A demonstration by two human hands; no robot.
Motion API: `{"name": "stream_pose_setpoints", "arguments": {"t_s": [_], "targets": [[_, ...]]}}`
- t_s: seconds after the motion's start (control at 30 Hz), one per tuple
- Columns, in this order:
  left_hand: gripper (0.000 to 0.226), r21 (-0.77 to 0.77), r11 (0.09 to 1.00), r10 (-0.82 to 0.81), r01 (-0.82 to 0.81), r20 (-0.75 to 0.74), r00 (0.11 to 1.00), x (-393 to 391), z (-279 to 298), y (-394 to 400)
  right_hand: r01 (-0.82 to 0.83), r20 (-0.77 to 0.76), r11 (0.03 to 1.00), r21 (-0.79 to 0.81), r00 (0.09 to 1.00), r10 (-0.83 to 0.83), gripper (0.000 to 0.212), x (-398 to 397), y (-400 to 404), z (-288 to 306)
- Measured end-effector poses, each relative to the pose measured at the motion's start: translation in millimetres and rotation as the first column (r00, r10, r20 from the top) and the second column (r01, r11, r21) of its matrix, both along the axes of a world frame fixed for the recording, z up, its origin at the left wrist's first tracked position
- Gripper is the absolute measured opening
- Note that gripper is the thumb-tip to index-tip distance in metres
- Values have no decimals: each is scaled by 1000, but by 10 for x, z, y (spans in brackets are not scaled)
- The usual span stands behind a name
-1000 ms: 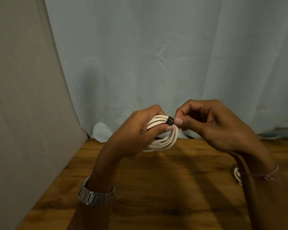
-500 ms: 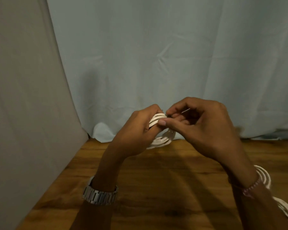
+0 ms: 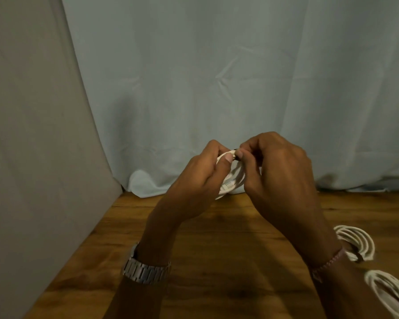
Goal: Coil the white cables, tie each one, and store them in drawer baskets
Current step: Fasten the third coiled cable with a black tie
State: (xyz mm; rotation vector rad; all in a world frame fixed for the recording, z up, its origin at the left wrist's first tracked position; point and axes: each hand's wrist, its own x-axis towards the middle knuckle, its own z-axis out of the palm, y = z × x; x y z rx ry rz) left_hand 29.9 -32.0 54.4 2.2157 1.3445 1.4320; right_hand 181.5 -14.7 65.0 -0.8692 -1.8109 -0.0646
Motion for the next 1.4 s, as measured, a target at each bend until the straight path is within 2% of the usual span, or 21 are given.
{"name": "stream_pose_setpoints", "arguments": {"t_s": [0.13,0.3,0.4,0.5,0.7,0.77,0.87,1.0,1.17,1.33,1.4], "targets": [[18,21,999,38,-38,-23,999,11,-33,41,-72,5,994,-85,997,72,11,-12,28,-16],[21,13,996,90,-89,-77,993,7,-58,86,-246,-115,922,-299,968,221,15,49,38,13],[20,16,994,105,-104,-84,991,23,-71,101,-360,-211,859,-364,930,301,16,84,58,31],[21,25,992,121,-120,-50,991,14,-70,105,-410,-257,834,-369,908,332,15,103,80,60],[23,18,994,112,-112,34,993,-13,-40,70,-416,-222,857,-305,906,361,10,113,92,116],[24,23,996,88,-90,60,994,-16,-40,63,-404,-214,859,-314,912,350,20,100,95,98],[23,9,998,55,-56,89,995,-35,-33,61,-268,-97,944,-193,963,253,35,69,103,54],[24,-17,999,-25,28,175,984,-39,-17,53,-181,-13,983,-23,983,181,27,56,141,5],[25,-62,995,-65,82,245,967,-40,-14,65,-114,56,980,162,993,106,12,41,154,-27],[25,-83,992,-64,95,314,947,-69,-6,70,-64,180,947,315,984,6,8,4,125,-51],[24,-72,993,-67,94,313,947,-63,-6,68,-59,187,943,328,982,-3,7,-8,145,-59]]}}
